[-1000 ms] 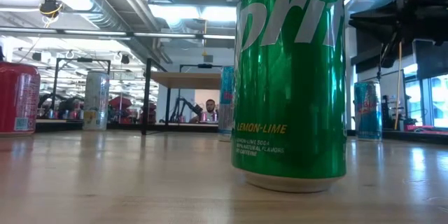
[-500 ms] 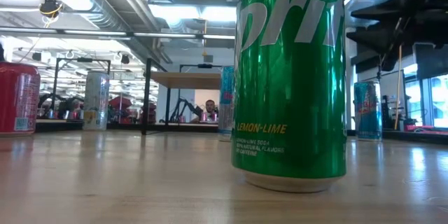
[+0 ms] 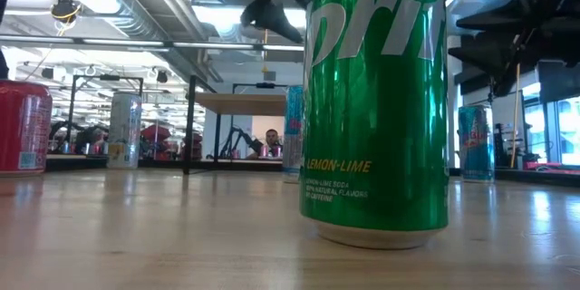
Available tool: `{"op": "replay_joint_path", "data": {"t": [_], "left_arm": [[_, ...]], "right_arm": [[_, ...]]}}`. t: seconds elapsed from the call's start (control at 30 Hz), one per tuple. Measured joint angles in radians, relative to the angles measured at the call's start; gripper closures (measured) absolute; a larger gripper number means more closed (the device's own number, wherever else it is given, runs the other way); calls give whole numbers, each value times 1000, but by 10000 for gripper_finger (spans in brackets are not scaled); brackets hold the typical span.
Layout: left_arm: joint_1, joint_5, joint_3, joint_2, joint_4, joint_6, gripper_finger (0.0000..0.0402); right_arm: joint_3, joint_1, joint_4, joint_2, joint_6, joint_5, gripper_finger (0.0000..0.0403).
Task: Place canned beverage on shelf
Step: Put the left blue soda can on the shelf
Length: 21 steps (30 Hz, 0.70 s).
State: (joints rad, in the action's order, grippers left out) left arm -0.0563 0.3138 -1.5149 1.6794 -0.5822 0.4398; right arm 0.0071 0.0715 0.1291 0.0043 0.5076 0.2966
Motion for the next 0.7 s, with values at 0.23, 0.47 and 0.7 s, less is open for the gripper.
{"op": "replay_joint_path", "data": {"t": [0.23,0.47,0.7], "left_arm": [[-24,-64,-245,120,-242,24,107],[-44,-116,-273,238,-321,29,107],[-44,-122,-273,287,-344,29,107]], "right_arm": [[0,0,-6,0,9,26,189],[0,0,-6,0,11,27,189],[0,0,-12,0,11,26,189]]}}
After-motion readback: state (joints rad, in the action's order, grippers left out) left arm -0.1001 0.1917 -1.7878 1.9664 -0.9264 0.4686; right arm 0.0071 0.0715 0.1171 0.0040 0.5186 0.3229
